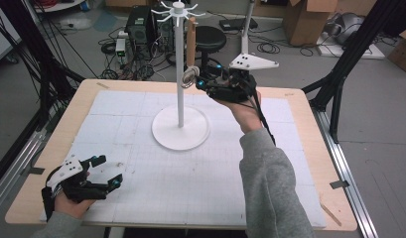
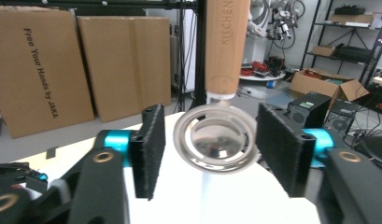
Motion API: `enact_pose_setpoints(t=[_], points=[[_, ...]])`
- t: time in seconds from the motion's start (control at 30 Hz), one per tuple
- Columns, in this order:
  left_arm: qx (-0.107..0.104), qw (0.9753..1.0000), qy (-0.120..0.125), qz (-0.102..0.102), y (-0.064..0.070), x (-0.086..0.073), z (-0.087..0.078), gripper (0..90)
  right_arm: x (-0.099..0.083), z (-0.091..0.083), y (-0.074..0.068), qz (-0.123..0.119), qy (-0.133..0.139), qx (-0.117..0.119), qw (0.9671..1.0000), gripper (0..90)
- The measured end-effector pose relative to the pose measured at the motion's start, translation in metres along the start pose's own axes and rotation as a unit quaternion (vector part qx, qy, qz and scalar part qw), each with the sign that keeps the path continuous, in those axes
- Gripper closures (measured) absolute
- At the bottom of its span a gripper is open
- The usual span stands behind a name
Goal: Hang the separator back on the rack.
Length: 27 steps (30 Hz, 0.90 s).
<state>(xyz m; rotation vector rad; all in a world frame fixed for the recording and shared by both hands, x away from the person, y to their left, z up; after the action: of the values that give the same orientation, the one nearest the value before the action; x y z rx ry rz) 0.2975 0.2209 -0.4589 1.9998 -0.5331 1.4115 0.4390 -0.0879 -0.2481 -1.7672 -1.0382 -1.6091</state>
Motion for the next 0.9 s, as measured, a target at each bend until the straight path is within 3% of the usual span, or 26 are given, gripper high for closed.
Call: enact_pose_setpoints(t=[0.33, 0.6, 0.7, 0.9], points=[[-0.001, 1.0000, -0.004, 0.004, 0.002, -0.001, 0.003, 1.8, -0.029, -0.017, -0.009, -0.009, -0.005, 0.028, 0.9996, 18.3], [0.000, 1.0000, -0.002, 0.002, 0.001, -0.001, 0.002, 1.8, -0.053, -0.033, -0.012, -0.009, -0.002, 0.027, 0.9996, 10.0], [-0.004, 1.0000, 0.000, 0.003, 0.002, 0.000, 0.002, 1.8, -0.062, -0.039, -0.013, -0.005, 0.001, 0.022, 0.9997, 1.1], [-0.006, 1.0000, -0.001, 0.004, 0.005, 0.000, 0.004, 1.8, -0.087, -0.056, -0.015, -0.003, -0.004, 0.016, 0.9999, 1.1]])
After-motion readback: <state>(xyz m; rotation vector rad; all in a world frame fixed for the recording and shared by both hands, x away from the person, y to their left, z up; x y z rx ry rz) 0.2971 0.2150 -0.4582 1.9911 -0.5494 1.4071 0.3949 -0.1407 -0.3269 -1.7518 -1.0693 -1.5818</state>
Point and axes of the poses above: each handheld gripper's, and its own axes: z roughly forward along the jaws, x roughly out of its top, y roughly to its right, the point moved 8 cm from there along z, roughly forward along the jaws, and after that the axes turned 6 degrees about -z, right-handed, at the moved point
